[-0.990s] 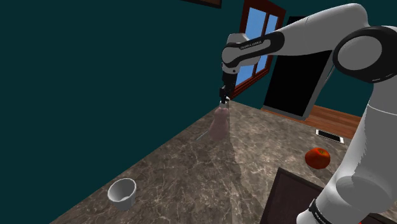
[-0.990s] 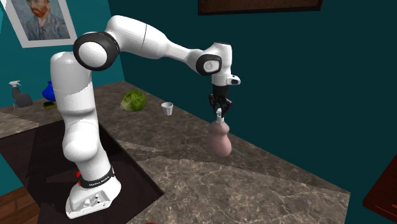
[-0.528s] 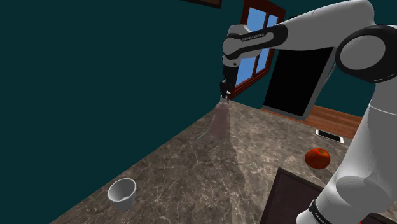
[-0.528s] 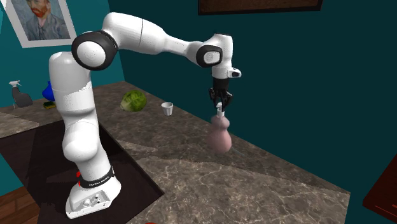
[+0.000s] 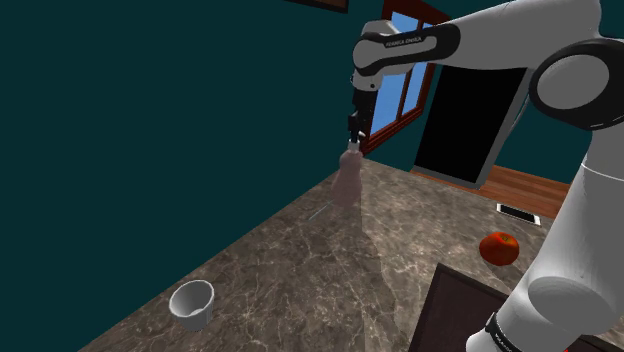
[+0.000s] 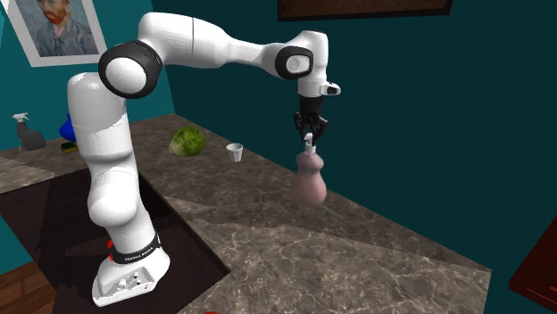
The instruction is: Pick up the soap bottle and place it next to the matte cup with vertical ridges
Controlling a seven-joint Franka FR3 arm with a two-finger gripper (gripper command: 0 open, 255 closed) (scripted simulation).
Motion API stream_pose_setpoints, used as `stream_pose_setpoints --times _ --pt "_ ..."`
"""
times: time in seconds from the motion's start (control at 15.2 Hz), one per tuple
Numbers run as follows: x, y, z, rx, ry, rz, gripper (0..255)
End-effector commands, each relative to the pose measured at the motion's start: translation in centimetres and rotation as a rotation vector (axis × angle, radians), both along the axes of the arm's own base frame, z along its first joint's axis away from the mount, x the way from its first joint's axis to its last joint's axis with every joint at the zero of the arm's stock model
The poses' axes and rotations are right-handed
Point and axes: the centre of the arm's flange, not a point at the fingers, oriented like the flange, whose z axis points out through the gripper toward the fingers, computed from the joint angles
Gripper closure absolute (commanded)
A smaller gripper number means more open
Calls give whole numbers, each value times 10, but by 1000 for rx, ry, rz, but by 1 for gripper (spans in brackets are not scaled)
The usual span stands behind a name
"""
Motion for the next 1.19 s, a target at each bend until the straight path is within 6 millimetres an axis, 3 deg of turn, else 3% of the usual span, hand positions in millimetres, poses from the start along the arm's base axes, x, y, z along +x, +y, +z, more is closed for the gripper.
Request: stream_pose_setpoints --times 0.0,0.92,1.12 --pt "0 1 11 0 -1 0 255" --pt "0 1 83 0 -1 0 255" --pt "-6 40 83 0 -1 0 255"
